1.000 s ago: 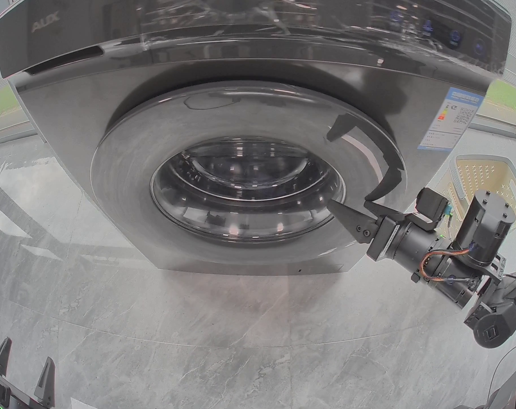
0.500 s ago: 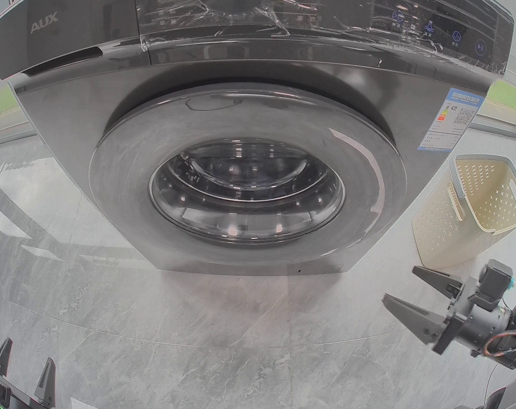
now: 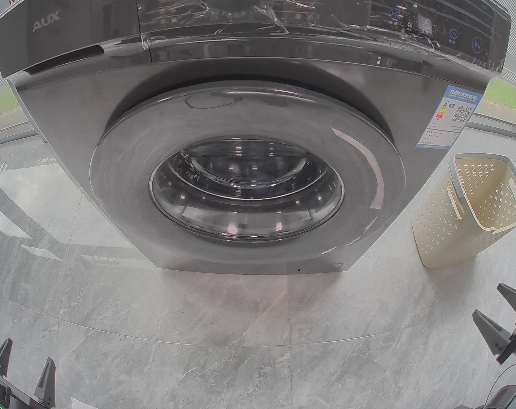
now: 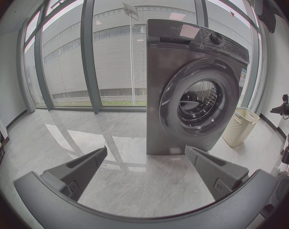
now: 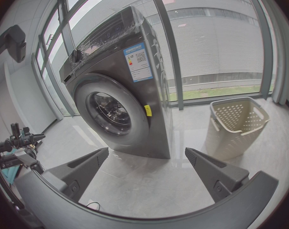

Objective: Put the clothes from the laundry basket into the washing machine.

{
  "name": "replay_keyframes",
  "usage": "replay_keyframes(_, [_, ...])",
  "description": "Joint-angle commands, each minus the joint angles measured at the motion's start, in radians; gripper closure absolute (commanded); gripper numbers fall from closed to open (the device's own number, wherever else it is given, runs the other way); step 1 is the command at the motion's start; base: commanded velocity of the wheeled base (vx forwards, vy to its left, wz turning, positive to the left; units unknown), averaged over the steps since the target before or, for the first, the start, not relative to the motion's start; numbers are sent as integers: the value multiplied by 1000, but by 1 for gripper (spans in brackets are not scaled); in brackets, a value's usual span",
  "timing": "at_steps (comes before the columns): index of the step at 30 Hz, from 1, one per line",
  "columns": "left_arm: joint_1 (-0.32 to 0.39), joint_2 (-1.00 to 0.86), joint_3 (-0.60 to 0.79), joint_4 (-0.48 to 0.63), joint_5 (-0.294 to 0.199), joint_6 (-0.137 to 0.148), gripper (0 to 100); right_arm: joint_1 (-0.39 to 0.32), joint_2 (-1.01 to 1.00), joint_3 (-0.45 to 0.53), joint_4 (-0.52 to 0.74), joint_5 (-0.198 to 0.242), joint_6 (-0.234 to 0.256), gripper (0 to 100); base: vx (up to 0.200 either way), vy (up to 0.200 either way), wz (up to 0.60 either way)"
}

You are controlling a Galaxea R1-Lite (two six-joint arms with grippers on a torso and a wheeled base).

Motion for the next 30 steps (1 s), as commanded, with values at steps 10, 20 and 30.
replay_keyframes(10, [0,-8,18,1,1,-16,0,-304,-586,10,535,-44,-84,0,0,0,0])
replay_keyframes(20, [0,-8,18,0,3,-18,0,-301,-588,27,539,-51,-165,0,0,0,0])
replay_keyframes(30, [0,-10,18,0,1,5,0,-303,-588,27,546,-38,-122,0,0,0,0])
